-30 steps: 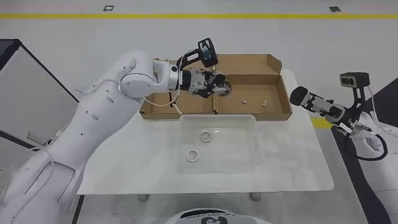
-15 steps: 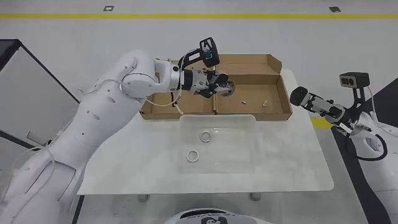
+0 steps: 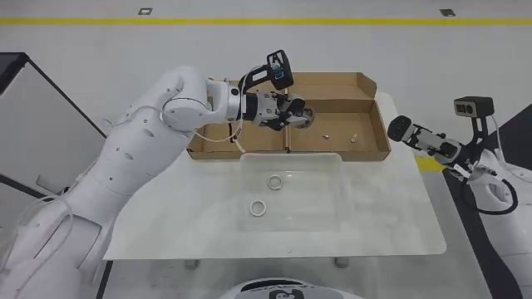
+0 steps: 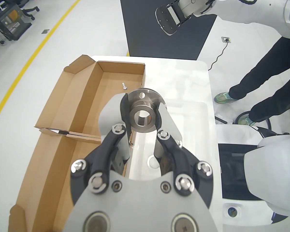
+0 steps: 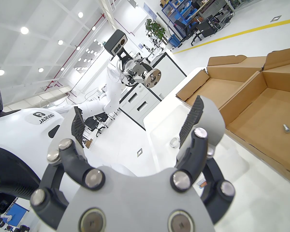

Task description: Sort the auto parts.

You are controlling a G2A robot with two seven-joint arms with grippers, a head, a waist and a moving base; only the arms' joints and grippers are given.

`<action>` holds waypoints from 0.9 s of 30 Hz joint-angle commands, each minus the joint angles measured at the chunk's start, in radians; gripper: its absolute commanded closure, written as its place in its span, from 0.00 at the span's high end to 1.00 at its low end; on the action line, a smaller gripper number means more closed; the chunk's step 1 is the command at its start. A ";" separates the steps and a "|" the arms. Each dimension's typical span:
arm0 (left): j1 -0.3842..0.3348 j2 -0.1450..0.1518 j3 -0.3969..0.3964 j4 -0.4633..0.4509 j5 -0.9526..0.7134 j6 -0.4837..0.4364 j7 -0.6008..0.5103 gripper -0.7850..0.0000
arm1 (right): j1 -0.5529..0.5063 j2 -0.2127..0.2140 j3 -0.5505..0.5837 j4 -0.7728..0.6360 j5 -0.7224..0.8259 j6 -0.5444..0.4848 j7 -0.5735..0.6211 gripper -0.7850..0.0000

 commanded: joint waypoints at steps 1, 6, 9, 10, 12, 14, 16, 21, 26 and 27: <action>0.000 0.000 0.000 0.000 0.000 0.000 0.000 0.00 | 0.000 0.000 0.000 0.000 0.000 0.000 0.000 1.00; 0.012 0.000 0.002 -0.008 0.005 0.000 0.013 0.00 | 0.000 0.000 0.000 0.000 0.000 0.000 0.000 1.00; 0.021 0.003 0.002 -0.012 0.037 0.019 -0.011 0.00 | 0.000 0.000 0.000 0.000 0.000 0.000 0.000 1.00; 0.023 0.002 0.005 -0.006 0.039 0.042 -0.019 0.00 | 0.000 0.000 0.000 0.000 0.000 0.000 0.000 1.00; 0.015 -0.002 0.018 -0.008 0.067 0.086 -0.050 0.00 | 0.000 0.000 0.000 0.000 0.000 0.000 0.000 1.00; 0.006 -0.008 0.036 0.012 0.084 0.151 -0.083 0.00 | 0.000 0.000 0.000 0.000 0.000 0.000 0.000 1.00; -0.006 -0.019 0.059 0.028 0.089 0.190 -0.098 0.00 | 0.000 0.000 0.000 0.000 0.000 0.000 0.000 1.00; -0.059 -0.052 0.123 0.118 0.104 0.262 -0.142 0.00 | 0.000 0.000 0.000 0.000 0.000 0.000 0.000 1.00; -0.115 -0.090 0.189 0.237 0.153 0.319 -0.174 0.00 | 0.000 0.000 0.000 0.000 0.000 0.000 0.000 1.00; -0.122 -0.099 0.201 0.259 0.154 0.326 -0.169 0.00 | 0.000 0.000 0.000 0.000 0.000 0.000 0.000 1.00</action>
